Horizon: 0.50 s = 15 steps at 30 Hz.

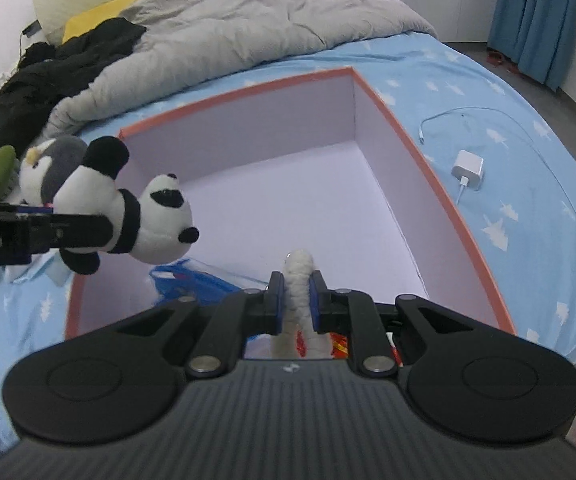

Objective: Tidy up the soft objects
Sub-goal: 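Open the right gripper over the pink box while the left gripper releases the panda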

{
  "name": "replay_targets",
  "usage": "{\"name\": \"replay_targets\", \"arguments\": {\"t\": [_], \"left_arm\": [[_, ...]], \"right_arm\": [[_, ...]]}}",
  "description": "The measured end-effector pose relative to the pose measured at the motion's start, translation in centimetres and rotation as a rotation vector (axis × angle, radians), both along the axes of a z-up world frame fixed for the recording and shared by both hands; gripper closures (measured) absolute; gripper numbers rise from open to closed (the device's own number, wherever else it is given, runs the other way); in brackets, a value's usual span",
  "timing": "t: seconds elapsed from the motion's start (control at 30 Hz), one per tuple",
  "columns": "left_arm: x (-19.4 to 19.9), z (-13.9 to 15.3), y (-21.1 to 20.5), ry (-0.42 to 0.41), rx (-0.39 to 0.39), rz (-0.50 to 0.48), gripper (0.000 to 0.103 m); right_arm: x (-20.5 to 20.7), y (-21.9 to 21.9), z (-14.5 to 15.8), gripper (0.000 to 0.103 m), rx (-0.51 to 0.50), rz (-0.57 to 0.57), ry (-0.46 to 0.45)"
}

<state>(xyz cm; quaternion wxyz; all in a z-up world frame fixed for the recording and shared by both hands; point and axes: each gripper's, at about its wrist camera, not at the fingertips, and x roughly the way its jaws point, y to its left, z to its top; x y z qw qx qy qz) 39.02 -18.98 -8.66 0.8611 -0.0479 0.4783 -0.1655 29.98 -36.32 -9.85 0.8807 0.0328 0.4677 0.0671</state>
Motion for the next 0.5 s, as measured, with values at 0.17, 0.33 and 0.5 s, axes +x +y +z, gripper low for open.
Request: {"name": "replay_targets", "arguments": {"t": [0.17,0.33,0.5], "left_arm": [[-0.3,0.0,-0.4,0.021,0.007,-0.042,0.034],[-0.7,0.6,0.0,-0.013,0.024,-0.043,0.032],[-1.8,2.6,1.7,-0.062,-0.028,-0.019,0.032]], "right_arm": [[0.4,-0.3,-0.2,0.072,0.019,-0.003,0.011],[0.7,-0.6,0.6,0.054,0.024,-0.019,-0.013],[-0.3,0.0,2.6,0.054,0.02,-0.017,-0.081]]}}
